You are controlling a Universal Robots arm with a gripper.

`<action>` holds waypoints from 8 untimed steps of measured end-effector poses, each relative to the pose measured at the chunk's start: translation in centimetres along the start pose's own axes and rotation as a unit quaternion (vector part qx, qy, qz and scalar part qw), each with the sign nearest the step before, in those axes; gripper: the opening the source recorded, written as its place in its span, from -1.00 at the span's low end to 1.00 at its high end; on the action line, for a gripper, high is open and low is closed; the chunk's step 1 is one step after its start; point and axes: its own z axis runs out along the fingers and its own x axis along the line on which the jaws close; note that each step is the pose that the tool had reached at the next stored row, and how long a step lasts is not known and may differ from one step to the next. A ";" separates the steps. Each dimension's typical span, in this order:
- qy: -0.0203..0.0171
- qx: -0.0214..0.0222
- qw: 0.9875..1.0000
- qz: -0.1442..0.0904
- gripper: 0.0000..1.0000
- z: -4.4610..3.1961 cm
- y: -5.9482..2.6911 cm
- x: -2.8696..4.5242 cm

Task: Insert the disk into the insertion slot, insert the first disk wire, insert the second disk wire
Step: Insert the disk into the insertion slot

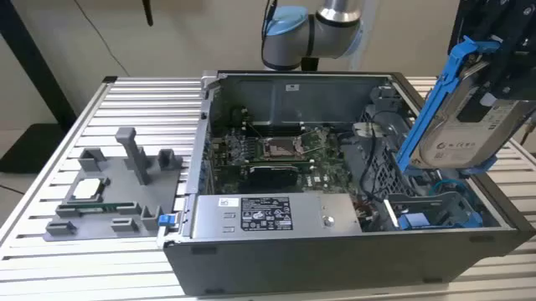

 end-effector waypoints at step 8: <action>0.000 0.000 1.000 0.000 -1.00 0.08 -0.01 0.00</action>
